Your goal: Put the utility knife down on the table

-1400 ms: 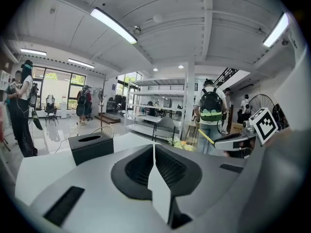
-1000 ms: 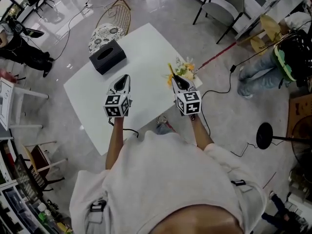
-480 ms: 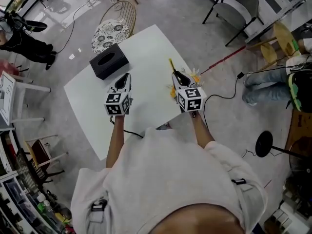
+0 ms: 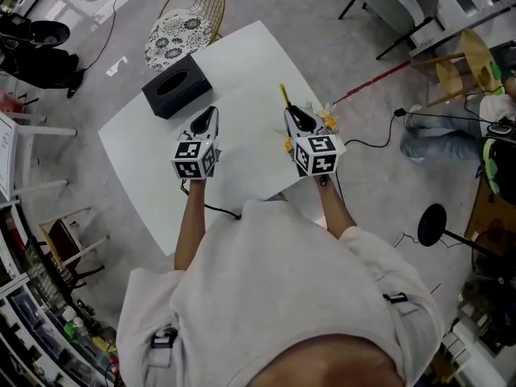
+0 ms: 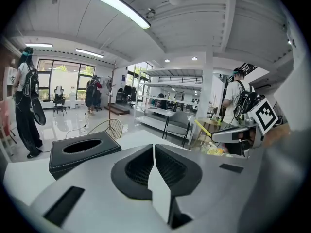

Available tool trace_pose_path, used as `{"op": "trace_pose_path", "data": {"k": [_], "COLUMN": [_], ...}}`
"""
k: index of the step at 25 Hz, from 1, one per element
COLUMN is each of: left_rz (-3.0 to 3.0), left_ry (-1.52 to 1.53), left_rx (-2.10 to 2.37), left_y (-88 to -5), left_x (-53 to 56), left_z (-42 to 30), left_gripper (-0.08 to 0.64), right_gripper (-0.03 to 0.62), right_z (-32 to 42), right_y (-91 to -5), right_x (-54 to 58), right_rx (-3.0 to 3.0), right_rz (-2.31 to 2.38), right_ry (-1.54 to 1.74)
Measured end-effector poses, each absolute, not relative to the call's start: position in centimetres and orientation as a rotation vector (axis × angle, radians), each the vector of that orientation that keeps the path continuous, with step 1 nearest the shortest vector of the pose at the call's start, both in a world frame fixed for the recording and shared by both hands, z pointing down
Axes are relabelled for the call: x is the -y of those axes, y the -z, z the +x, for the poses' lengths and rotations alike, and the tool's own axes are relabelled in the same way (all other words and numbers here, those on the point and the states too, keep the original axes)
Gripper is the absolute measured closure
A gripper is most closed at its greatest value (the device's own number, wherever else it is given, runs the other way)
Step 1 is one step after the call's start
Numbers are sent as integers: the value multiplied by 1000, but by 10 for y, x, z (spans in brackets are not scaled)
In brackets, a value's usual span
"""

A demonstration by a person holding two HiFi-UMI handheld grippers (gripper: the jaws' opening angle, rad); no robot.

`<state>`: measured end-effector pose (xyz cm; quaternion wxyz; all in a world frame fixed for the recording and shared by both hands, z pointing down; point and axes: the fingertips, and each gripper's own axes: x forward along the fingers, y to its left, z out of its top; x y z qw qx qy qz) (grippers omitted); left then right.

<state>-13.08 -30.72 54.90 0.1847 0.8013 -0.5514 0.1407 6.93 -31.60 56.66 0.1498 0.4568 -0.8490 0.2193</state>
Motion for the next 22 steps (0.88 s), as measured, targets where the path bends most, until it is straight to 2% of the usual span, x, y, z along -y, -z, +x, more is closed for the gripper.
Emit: {"op": "trace_pose_path", "data": {"k": [22], "left_rz": [2211], "left_ry": [-365], "left_rx": [1375], "left_y": [-602], "left_x": [309], "left_z": [-138], "left_gripper": [531], "right_gripper": [509], "right_z": [42], "right_y": [-614], "right_x": [296], "right_rx": [2269], "right_rz": [1296], "right_ry": [-724]}}
